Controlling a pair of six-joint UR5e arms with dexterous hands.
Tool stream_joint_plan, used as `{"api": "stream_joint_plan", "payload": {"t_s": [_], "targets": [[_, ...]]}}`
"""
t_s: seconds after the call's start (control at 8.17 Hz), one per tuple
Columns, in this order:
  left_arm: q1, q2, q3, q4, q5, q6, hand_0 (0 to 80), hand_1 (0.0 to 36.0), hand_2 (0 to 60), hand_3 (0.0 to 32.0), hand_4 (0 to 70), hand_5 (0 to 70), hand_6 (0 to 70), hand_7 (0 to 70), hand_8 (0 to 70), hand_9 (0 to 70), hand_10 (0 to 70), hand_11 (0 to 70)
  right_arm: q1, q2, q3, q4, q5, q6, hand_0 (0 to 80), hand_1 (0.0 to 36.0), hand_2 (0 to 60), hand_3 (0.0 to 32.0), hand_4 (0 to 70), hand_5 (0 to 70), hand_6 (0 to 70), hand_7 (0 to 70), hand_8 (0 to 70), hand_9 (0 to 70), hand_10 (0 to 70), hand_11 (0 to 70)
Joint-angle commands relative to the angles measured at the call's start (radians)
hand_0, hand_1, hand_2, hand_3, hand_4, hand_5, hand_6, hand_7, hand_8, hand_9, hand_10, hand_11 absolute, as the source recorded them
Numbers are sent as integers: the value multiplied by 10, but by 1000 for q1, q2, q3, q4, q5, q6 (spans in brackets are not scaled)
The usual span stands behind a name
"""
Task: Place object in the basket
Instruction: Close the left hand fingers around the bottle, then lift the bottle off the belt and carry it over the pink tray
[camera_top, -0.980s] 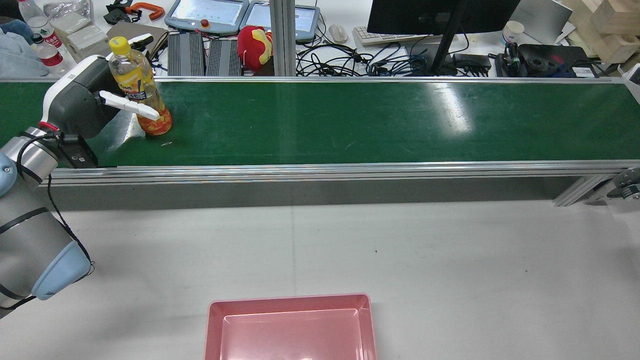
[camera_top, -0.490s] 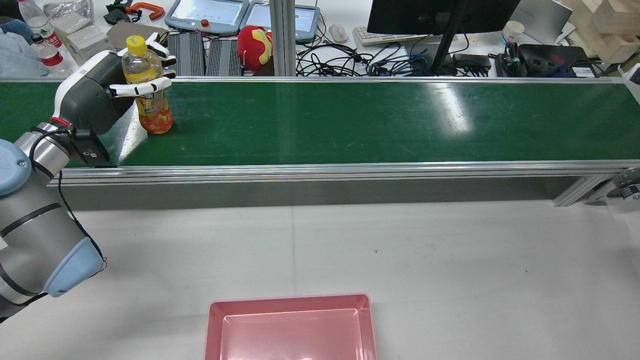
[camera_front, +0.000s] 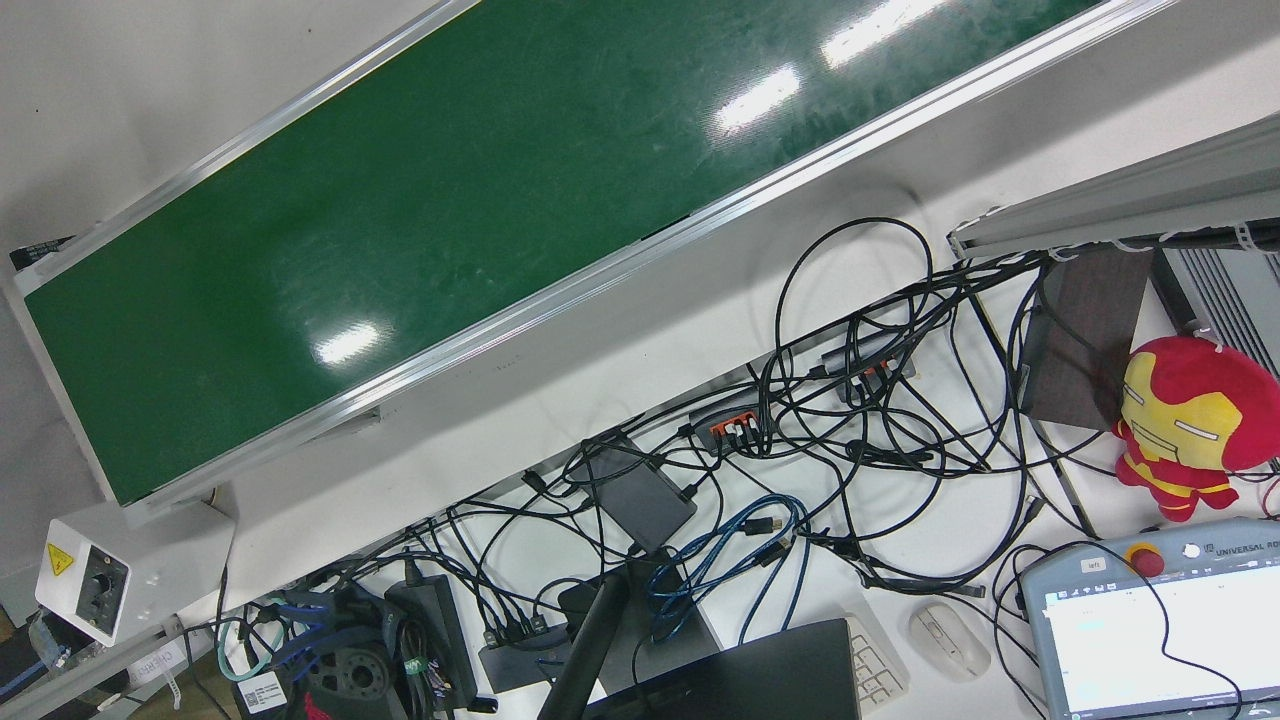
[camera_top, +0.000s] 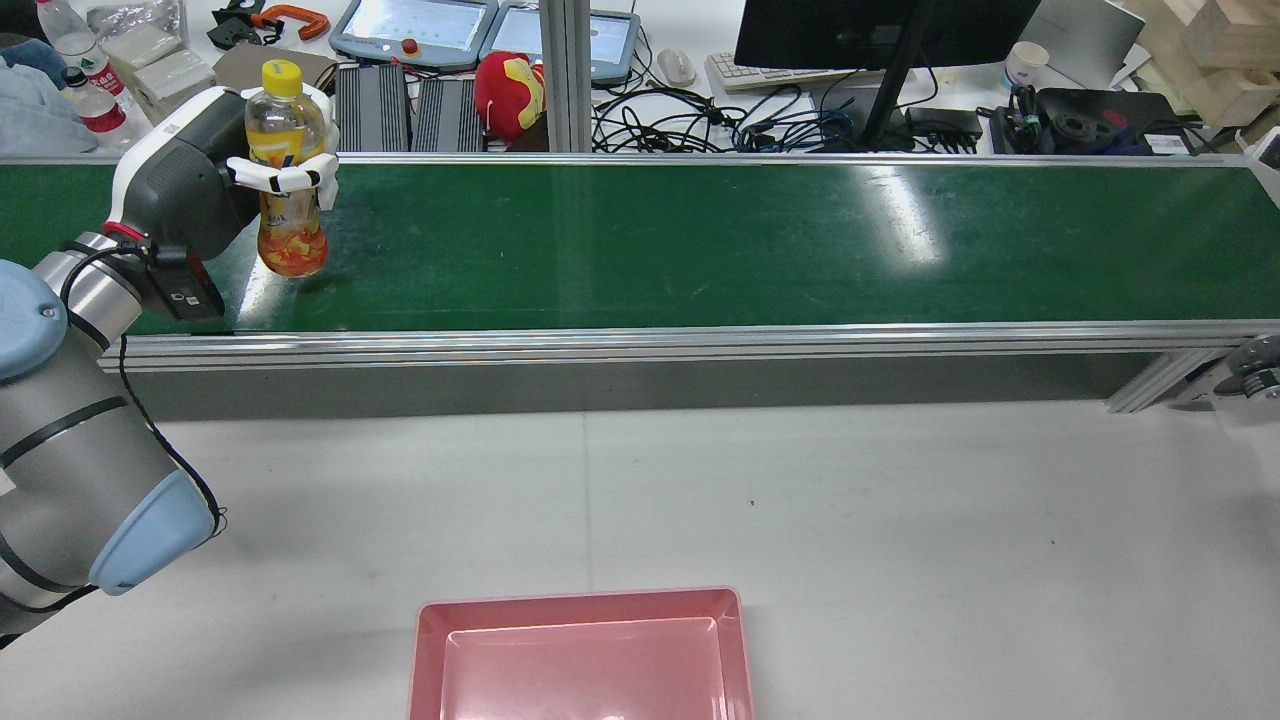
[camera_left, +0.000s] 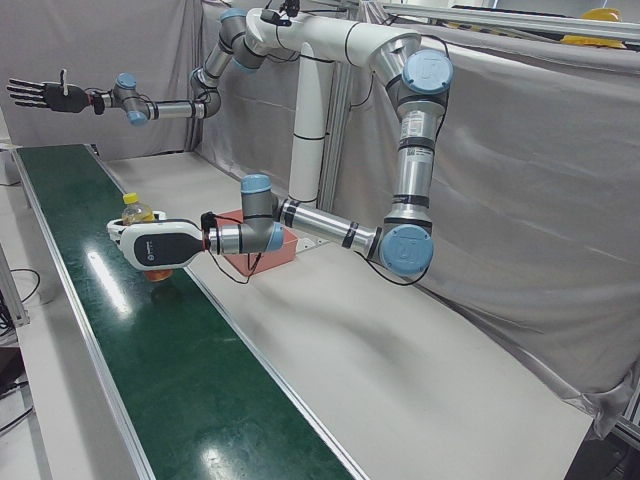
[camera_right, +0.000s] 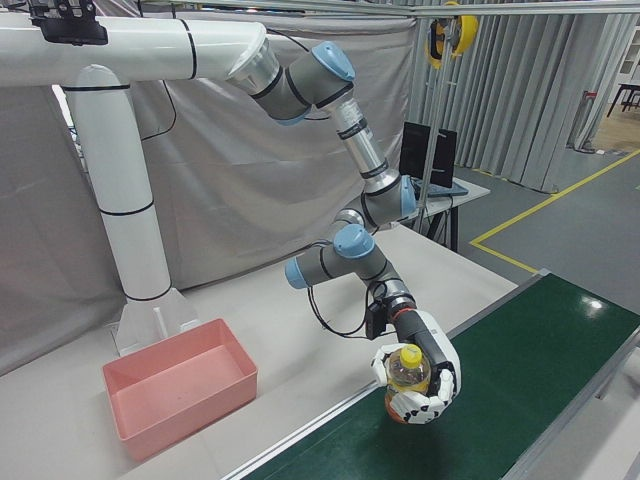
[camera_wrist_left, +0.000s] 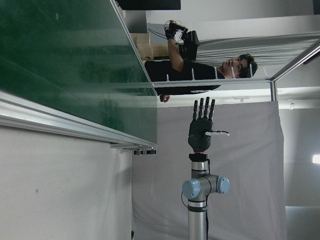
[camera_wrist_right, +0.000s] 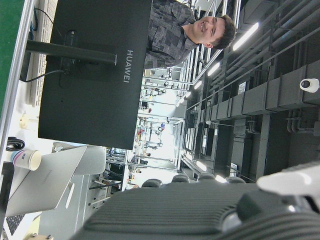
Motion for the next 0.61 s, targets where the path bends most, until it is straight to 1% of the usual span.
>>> {"api": "stream_joint_plan", "payload": {"t_s": [0.0, 0.12, 0.24, 0.37, 0.49], "targets": [[97, 3, -225, 186, 11, 10, 766, 360, 600, 0, 700, 700, 700, 700, 700, 700, 700, 700, 0, 0, 0, 0, 0, 0, 0, 0, 0, 0, 0, 0, 0, 0, 0, 0, 0, 0], [169, 3, -280, 227, 11, 15, 755, 360, 600, 0, 700, 700, 700, 700, 700, 700, 681, 700, 0, 0, 0, 0, -1, 0, 0, 0, 0, 0, 0, 0, 0, 0, 0, 0, 0, 0], [245, 1, -299, 239, 11, 15, 677, 360, 600, 0, 700, 700, 700, 700, 700, 700, 677, 700, 0, 0, 0, 0, 0, 0, 0, 0, 0, 0, 0, 0, 0, 0, 0, 0, 0, 0], [346, -5, -307, 244, 11, 25, 702, 360, 600, 0, 700, 700, 700, 700, 700, 700, 674, 700, 0, 0, 0, 0, 0, 0, 0, 0, 0, 0, 0, 0, 0, 0, 0, 0, 0, 0], [429, -20, -307, 253, 11, 62, 724, 360, 600, 0, 700, 700, 700, 700, 700, 700, 660, 700, 0, 0, 0, 0, 0, 0, 0, 0, 0, 0, 0, 0, 0, 0, 0, 0, 0, 0]]}}
